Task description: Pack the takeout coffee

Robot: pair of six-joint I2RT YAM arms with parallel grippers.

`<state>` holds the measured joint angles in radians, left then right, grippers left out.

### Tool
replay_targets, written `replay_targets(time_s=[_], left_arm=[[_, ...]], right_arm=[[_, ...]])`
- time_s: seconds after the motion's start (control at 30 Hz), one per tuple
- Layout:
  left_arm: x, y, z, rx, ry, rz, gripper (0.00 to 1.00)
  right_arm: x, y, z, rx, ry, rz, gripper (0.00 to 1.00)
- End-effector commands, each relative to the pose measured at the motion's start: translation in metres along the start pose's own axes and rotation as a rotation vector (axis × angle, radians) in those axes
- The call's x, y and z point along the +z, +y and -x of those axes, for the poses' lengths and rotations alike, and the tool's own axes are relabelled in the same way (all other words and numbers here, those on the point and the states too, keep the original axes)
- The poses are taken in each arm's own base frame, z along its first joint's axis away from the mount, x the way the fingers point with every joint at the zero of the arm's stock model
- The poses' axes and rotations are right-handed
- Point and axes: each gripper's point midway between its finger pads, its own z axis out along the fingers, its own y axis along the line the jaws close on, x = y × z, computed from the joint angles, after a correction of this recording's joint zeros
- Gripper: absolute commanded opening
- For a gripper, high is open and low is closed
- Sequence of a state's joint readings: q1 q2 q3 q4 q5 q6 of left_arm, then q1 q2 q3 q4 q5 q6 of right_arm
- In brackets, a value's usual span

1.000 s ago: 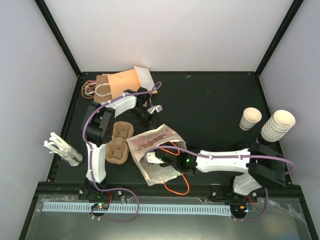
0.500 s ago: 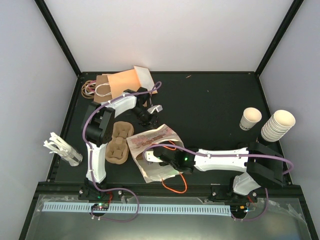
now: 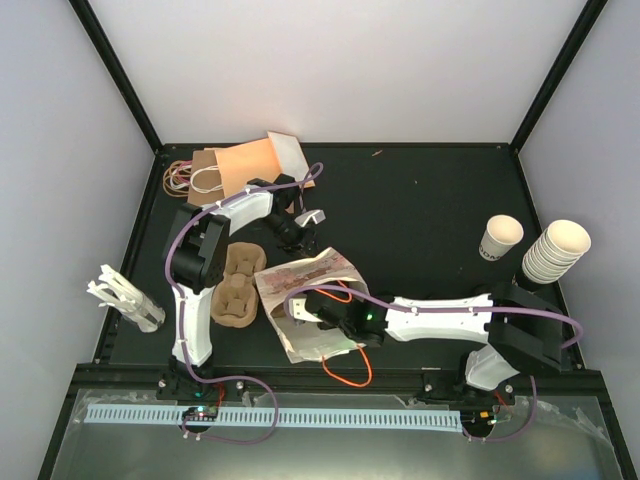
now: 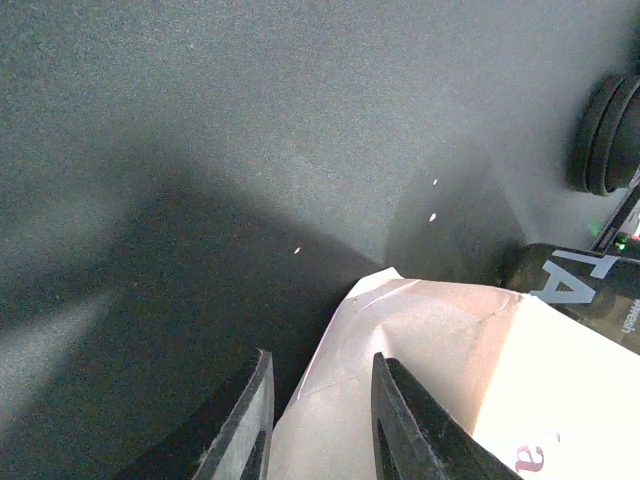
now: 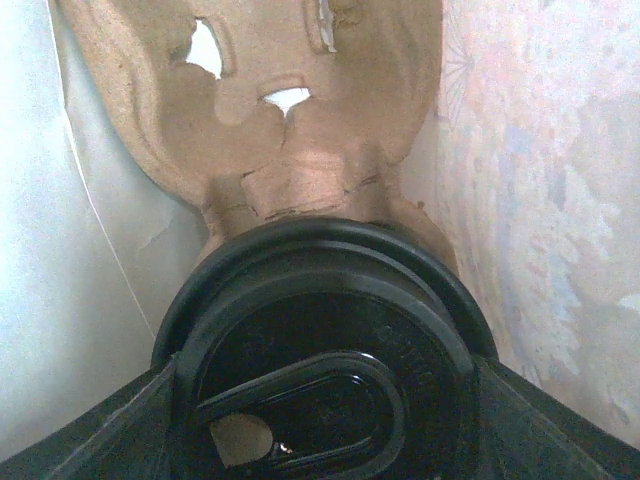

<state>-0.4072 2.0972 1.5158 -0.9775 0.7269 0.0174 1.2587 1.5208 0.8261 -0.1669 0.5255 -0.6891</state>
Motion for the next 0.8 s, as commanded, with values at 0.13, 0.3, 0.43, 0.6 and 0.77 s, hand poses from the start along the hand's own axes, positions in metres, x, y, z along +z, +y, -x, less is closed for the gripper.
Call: replay_targets(time_s=[0.13,0.3,0.43,0.6,0.77], left_arm=[[0.004,-0.02,-0.012,0.01,0.054,-0.06,0.3],[0.003,-0.02,-0.012,0.013,0.053,-0.061,0.3],[0.003,-0.021,-0.012,0.013,0.055,-0.062,0.3],[0.003,-0.02,-0.013,0.012,0.056,-0.06,0.3],[0.003,-0.021,-0.013,0.013,0.054,-0.062,0.3]], right_arm=[[0.011,0.05,-0.084,-0.08,0.285,0.158,0.65],[0.008,0.06,-0.091,-0.122,0.304,0.211,0.65],[0.009,0.06,-0.093,-0.129,0.316,0.205,0.67],[0.008,0.057,-0.103,-0.137,0.356,0.186,0.68],[0.006,0.062,-0.11,-0.139,0.374,0.212,0.68]])
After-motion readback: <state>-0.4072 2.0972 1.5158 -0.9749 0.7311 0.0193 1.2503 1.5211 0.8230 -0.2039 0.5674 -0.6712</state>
